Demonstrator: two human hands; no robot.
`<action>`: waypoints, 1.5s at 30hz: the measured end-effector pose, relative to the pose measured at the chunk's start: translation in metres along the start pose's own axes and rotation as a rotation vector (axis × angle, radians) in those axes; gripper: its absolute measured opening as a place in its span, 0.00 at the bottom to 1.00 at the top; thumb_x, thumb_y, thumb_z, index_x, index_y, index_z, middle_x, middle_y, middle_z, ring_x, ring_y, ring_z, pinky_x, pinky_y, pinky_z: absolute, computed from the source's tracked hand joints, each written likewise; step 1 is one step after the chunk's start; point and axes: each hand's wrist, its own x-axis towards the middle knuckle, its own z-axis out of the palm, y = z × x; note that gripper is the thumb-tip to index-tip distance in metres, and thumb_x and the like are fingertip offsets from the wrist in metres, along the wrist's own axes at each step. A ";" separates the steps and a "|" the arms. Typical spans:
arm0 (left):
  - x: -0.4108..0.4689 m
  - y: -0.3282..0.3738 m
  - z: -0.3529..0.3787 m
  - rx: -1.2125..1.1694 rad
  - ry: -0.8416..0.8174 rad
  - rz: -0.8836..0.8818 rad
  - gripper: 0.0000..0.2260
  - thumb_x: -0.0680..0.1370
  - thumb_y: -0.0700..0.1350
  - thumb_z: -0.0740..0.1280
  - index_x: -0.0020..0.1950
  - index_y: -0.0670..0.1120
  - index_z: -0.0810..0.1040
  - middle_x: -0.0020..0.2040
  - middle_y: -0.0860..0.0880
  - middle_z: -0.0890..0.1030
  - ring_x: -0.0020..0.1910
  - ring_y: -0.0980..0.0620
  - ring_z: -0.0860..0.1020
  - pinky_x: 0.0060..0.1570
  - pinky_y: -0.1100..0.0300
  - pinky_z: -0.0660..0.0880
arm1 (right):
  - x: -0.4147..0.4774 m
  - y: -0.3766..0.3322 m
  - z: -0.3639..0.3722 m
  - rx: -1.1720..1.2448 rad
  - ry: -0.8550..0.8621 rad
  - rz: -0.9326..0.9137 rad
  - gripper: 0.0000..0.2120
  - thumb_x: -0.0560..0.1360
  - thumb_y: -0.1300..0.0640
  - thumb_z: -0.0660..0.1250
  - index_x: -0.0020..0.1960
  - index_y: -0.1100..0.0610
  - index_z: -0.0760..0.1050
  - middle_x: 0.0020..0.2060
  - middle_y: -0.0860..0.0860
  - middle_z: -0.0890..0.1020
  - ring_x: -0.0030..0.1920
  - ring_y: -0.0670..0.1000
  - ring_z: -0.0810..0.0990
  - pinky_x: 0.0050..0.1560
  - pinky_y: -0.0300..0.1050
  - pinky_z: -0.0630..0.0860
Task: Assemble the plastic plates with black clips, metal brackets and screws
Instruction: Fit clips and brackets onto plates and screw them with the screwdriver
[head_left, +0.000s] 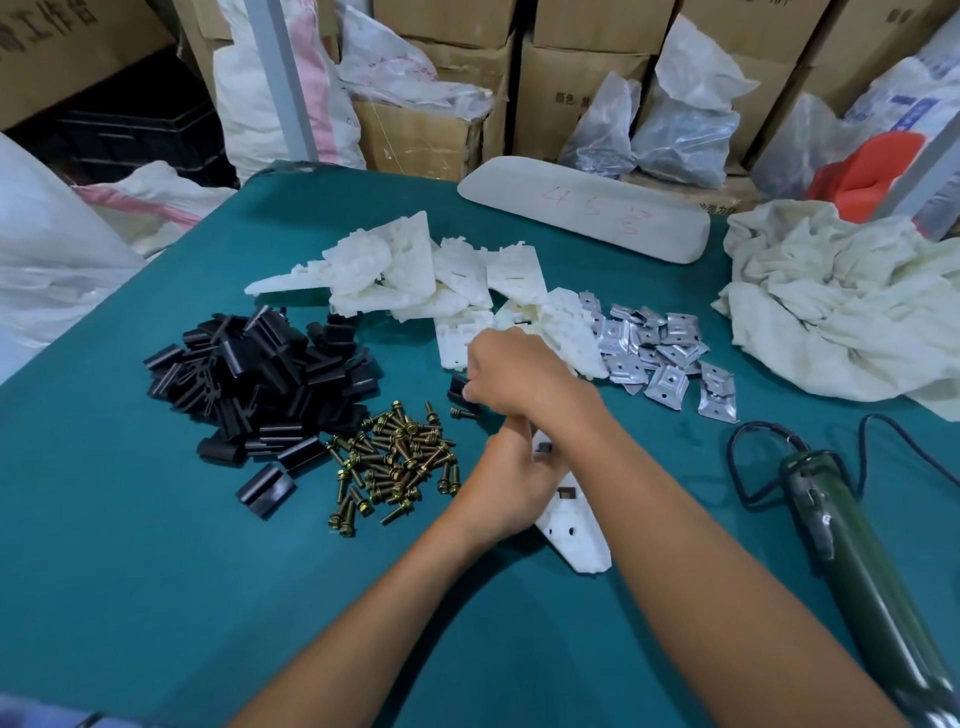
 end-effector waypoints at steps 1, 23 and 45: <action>0.000 0.001 0.000 -0.019 -0.001 0.001 0.25 0.76 0.51 0.63 0.72 0.47 0.65 0.58 0.41 0.80 0.52 0.36 0.80 0.54 0.30 0.74 | -0.005 0.002 -0.002 0.069 0.034 -0.011 0.12 0.76 0.61 0.66 0.37 0.57 0.66 0.31 0.53 0.68 0.35 0.55 0.69 0.36 0.46 0.67; 0.008 -0.010 -0.008 -0.401 0.139 -0.142 0.22 0.75 0.53 0.73 0.67 0.59 0.71 0.58 0.52 0.84 0.57 0.51 0.83 0.53 0.53 0.81 | -0.156 0.093 0.064 1.486 0.150 0.106 0.14 0.70 0.53 0.76 0.40 0.57 0.72 0.35 0.50 0.77 0.35 0.47 0.78 0.39 0.38 0.79; 0.007 -0.019 0.005 -0.182 0.264 -0.043 0.22 0.78 0.55 0.69 0.69 0.63 0.67 0.67 0.56 0.77 0.63 0.56 0.77 0.60 0.56 0.77 | -0.152 0.100 0.076 1.226 0.343 0.203 0.07 0.73 0.63 0.78 0.46 0.52 0.84 0.30 0.49 0.81 0.33 0.48 0.80 0.37 0.35 0.76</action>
